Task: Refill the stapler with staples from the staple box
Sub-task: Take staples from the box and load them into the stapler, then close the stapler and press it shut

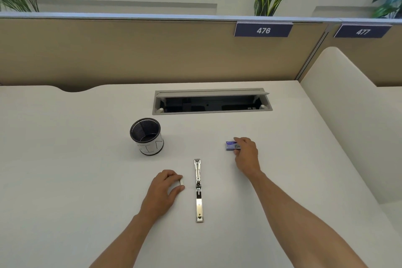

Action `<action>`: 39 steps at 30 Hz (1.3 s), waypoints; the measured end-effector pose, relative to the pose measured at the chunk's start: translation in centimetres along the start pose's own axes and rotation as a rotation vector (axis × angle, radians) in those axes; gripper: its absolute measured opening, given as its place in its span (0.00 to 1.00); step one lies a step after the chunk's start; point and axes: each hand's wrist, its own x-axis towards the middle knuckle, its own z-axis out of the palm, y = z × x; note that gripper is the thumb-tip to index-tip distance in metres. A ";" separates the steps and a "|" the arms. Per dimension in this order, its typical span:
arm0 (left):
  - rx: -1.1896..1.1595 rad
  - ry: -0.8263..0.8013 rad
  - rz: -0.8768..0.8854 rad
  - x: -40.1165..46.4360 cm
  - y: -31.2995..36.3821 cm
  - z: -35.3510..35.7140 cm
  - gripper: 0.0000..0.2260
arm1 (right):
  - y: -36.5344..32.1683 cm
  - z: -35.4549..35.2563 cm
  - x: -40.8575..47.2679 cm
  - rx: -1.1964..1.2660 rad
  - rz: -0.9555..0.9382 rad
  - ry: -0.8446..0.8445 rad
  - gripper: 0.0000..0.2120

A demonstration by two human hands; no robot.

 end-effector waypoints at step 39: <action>-0.228 0.205 -0.118 -0.1 6.0 -0.2 0.06 | -9.0 3.8 -13.1 -0.140 -0.048 -0.077 0.09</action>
